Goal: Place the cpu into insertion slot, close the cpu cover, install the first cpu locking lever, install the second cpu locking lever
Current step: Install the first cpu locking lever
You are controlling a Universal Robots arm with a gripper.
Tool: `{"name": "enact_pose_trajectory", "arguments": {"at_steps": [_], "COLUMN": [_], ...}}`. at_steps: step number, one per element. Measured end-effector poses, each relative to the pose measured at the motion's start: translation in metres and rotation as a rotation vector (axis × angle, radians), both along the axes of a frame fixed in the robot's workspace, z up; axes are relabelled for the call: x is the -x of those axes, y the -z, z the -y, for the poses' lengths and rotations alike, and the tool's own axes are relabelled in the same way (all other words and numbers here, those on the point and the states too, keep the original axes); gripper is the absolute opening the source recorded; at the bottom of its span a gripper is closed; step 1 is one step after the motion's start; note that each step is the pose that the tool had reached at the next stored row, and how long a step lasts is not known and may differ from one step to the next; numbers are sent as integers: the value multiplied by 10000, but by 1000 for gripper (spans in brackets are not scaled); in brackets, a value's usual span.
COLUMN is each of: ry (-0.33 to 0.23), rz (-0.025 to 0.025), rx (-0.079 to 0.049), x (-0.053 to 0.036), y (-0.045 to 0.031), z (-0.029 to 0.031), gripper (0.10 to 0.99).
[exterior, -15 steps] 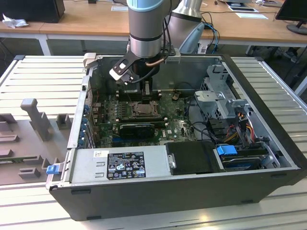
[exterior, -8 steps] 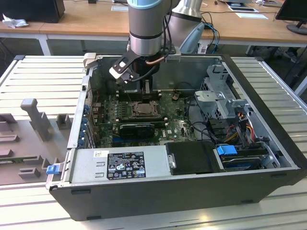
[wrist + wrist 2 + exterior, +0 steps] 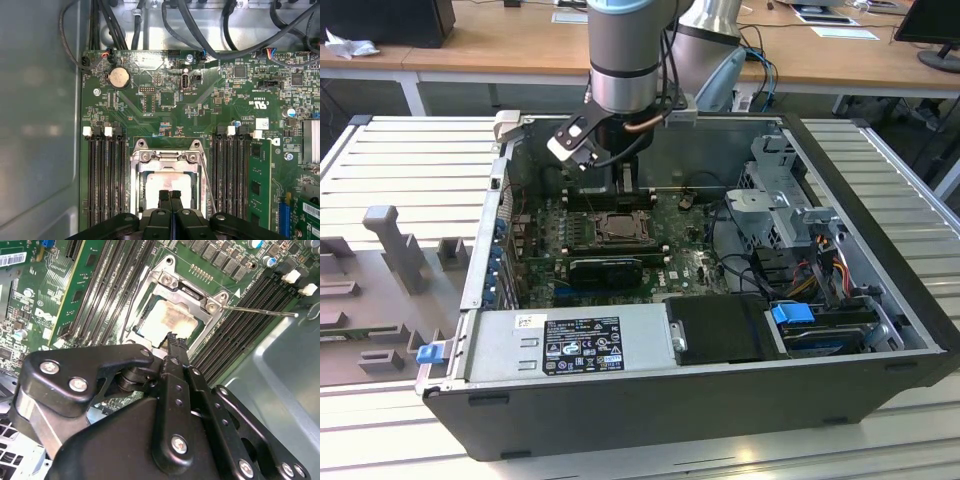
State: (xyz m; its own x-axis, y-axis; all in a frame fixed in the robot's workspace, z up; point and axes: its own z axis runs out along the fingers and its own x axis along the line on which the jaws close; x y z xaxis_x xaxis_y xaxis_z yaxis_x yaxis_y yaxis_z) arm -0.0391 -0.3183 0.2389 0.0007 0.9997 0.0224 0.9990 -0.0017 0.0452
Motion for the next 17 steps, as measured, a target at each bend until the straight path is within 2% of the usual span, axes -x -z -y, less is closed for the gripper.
{"name": "enact_pose_trajectory", "arguments": {"at_steps": [10,14,17], "ry": [0,0,0], "rz": [-1,0,-1], "rx": [2,1,0], "x": [0,0,0], "y": [-32,-71,-131], "z": [0,0,0], "gripper": [106,106,106]}}
